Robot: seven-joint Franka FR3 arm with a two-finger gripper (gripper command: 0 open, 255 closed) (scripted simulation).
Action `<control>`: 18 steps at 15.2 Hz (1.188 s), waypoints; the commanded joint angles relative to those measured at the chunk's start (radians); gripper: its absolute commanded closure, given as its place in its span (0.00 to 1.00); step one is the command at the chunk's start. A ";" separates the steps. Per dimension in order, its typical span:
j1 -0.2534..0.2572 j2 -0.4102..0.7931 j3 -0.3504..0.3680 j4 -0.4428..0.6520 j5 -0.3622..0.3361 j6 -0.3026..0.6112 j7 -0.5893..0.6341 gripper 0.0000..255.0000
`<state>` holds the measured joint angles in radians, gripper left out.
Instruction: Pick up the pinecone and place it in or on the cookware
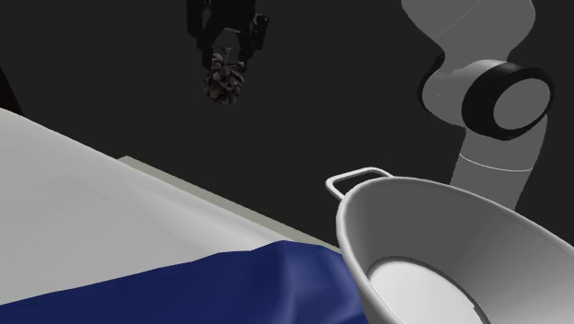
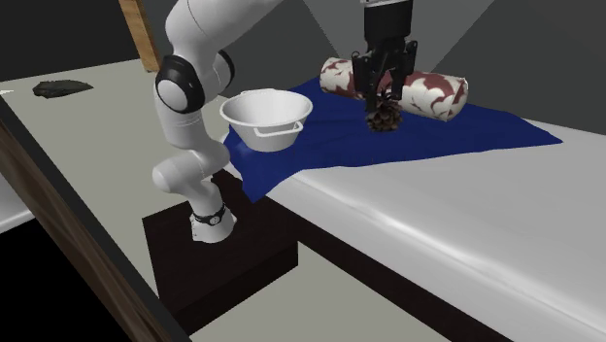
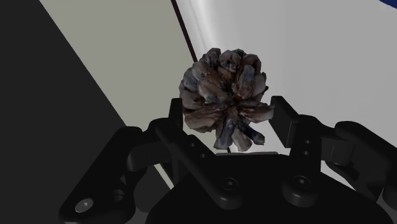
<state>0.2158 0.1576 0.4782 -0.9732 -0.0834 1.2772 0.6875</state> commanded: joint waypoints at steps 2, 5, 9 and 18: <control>-0.049 -0.180 -0.010 -0.224 0.095 0.062 -0.010 1.00; -0.054 -0.311 -0.028 -0.356 0.156 0.077 -0.015 1.00; -0.042 -0.463 -0.049 -0.490 0.220 0.072 -0.013 1.00; 0.017 -0.743 -0.073 -0.675 0.321 -0.002 0.035 1.00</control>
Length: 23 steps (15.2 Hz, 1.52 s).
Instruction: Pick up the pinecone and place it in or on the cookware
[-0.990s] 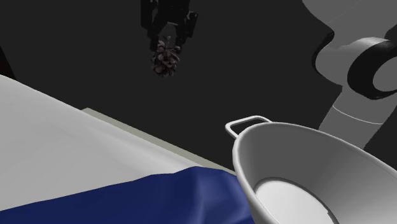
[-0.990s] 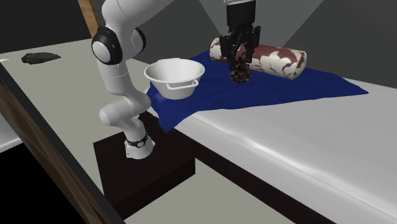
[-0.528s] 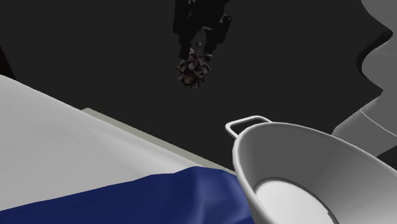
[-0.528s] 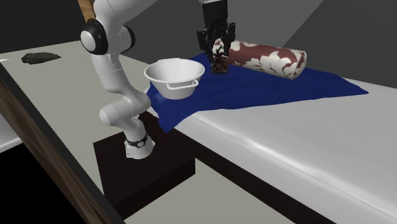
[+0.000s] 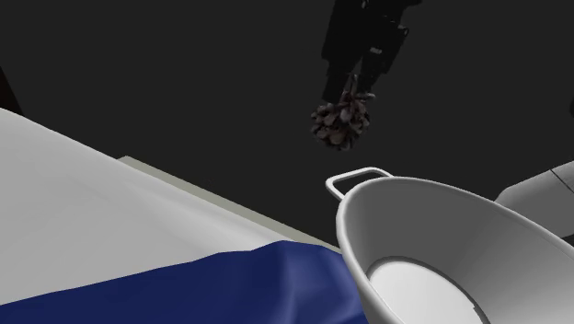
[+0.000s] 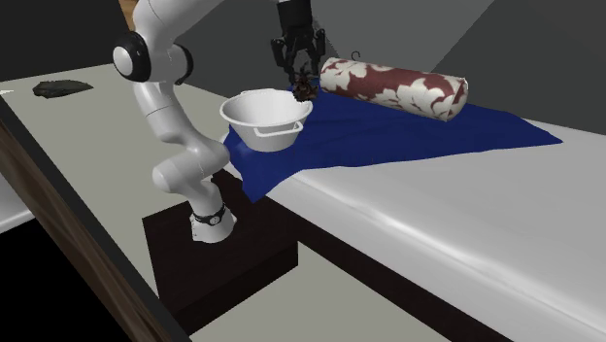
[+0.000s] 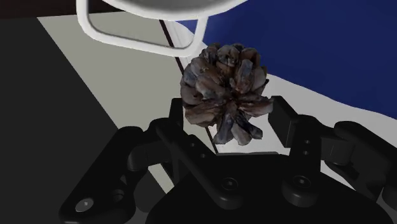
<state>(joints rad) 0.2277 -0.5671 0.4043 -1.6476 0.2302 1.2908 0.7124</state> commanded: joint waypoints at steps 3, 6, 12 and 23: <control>0.028 -0.097 0.001 -0.035 0.036 -0.053 0.037 1.00; 0.051 -0.168 0.004 -0.058 0.065 -0.095 0.071 1.00; 0.092 -0.290 0.020 -0.068 0.127 -0.189 0.154 1.00; 0.128 -0.430 0.033 -0.260 0.169 -0.130 0.159 1.00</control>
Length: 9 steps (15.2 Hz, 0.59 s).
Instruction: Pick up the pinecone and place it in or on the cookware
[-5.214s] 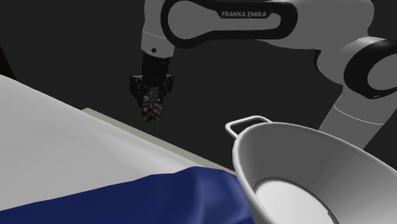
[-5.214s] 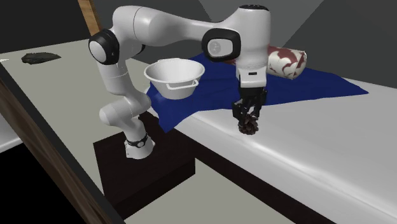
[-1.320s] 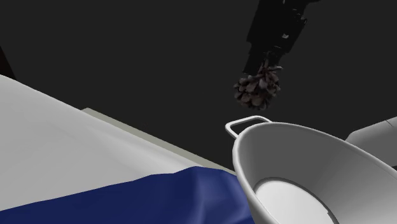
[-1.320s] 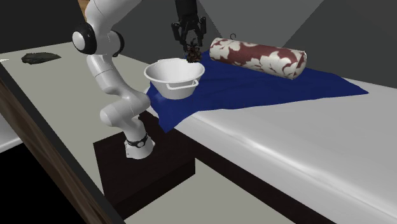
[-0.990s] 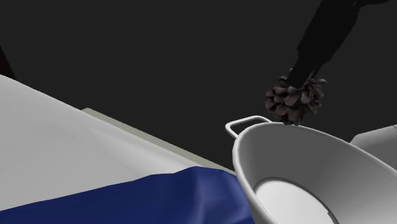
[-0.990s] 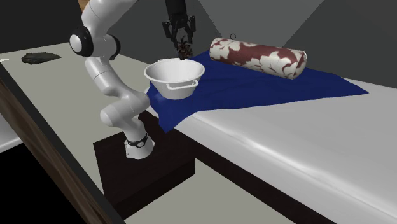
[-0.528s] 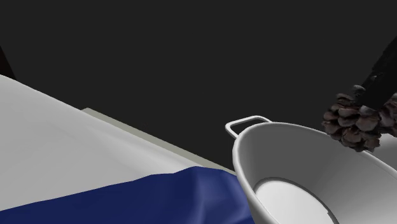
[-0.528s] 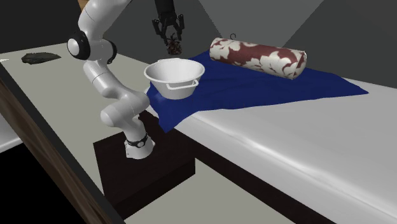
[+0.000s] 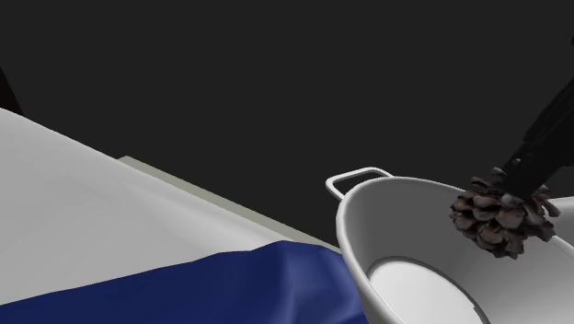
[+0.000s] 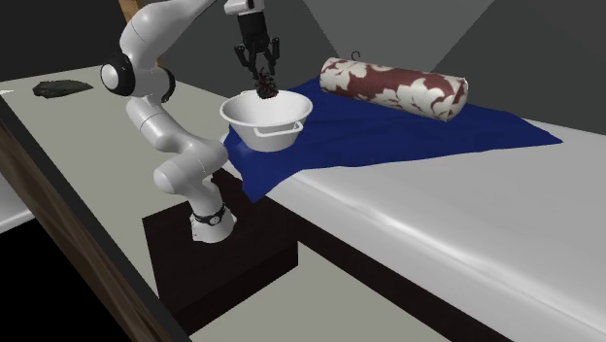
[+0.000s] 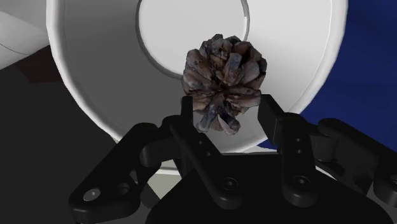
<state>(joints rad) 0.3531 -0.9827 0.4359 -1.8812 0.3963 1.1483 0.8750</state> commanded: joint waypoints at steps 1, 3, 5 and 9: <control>0.006 -0.025 0.003 -0.047 0.006 0.022 -0.006 1.00; 0.011 -0.047 0.006 -0.088 0.011 0.041 -0.010 1.00; 0.016 -0.068 0.010 -0.127 0.017 0.059 -0.014 1.00; 0.020 -0.085 0.013 -0.158 0.022 0.073 -0.017 1.00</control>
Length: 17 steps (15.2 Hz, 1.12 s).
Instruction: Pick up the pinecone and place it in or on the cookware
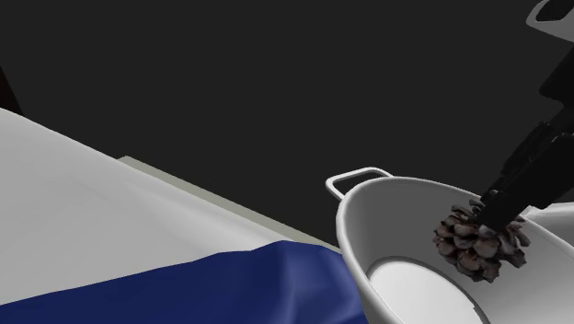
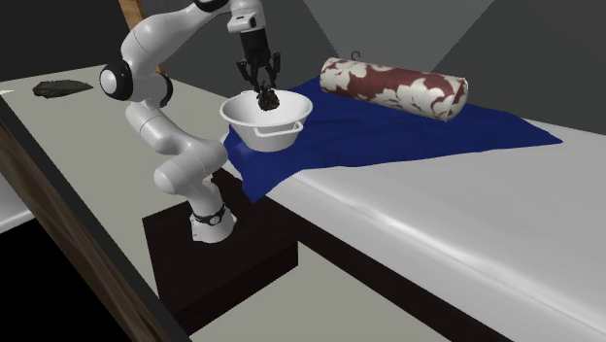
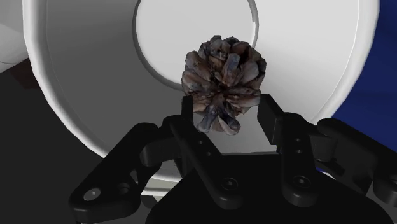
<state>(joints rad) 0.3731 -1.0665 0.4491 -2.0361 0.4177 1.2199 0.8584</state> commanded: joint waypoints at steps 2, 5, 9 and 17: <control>0.000 -0.002 0.000 -0.003 0.001 0.002 0.000 1.00; 0.000 -0.002 0.000 -0.003 0.001 0.002 0.000 1.00; 0.000 -0.002 0.000 -0.003 0.001 0.002 0.000 0.00; -0.016 0.086 -0.021 0.181 -0.024 -0.097 0.023 0.00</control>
<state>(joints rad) 0.3582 -0.9875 0.4289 -1.8668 0.3957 1.1288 0.8804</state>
